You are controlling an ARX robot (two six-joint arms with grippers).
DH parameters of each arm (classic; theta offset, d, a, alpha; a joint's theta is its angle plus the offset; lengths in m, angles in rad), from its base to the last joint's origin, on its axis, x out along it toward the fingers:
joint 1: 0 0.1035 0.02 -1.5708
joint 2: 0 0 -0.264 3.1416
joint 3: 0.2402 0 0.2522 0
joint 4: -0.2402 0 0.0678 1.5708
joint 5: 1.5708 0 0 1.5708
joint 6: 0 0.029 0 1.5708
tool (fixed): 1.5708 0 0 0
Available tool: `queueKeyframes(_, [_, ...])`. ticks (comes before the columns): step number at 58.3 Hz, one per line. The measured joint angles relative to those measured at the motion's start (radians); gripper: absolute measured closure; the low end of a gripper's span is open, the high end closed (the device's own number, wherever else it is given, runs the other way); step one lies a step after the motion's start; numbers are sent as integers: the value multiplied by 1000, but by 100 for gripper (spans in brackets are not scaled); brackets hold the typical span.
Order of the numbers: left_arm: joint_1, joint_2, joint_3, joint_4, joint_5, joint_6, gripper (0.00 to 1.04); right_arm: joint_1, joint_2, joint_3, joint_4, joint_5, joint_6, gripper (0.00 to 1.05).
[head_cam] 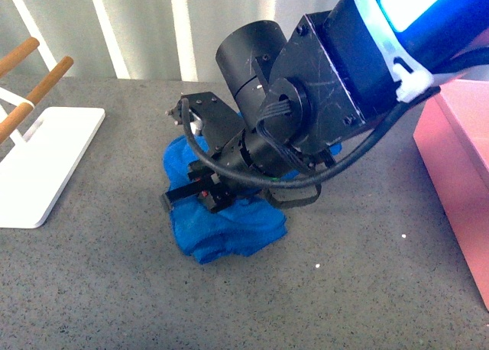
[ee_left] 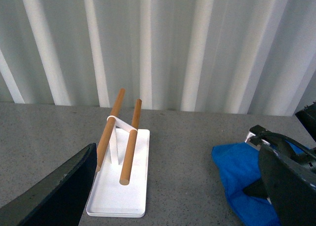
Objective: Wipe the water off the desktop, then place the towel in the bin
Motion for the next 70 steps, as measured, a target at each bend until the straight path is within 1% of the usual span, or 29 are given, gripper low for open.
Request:
queueKeyframes(7, [0,0,0,0,0,0,7,5,-60,-81,41,-8,23,100])
queueKeyframes(14, [0,0,0,0,0,0,7,-24,-141,-156,85,11,45,100])
queueKeyframes(22, [0,0,0,0,0,0,7,-97,-244,-221,104,56,42,100])
queueKeyframes(35, [0,0,0,0,0,0,7,-224,-452,-290,80,39,1,100])
queueKeyframes(42, [0,0,0,0,0,0,7,-272,-590,-298,25,3,-43,100])
queueKeyframes(46, [0,0,0,0,0,0,7,-291,-663,-298,-16,2,-66,100])
queueKeyframes(51, [0,0,0,0,0,0,7,-324,-779,-299,-90,42,-124,100])
queueKeyframes(61, [0,0,0,0,0,0,7,-391,-887,-298,-198,149,-196,100])
queueKeyframes(66, [0,0,0,0,0,0,7,-444,-909,-284,-275,202,-219,100])
queueKeyframes(70, [0,0,0,0,0,0,7,-515,-903,-246,-355,225,-227,100])
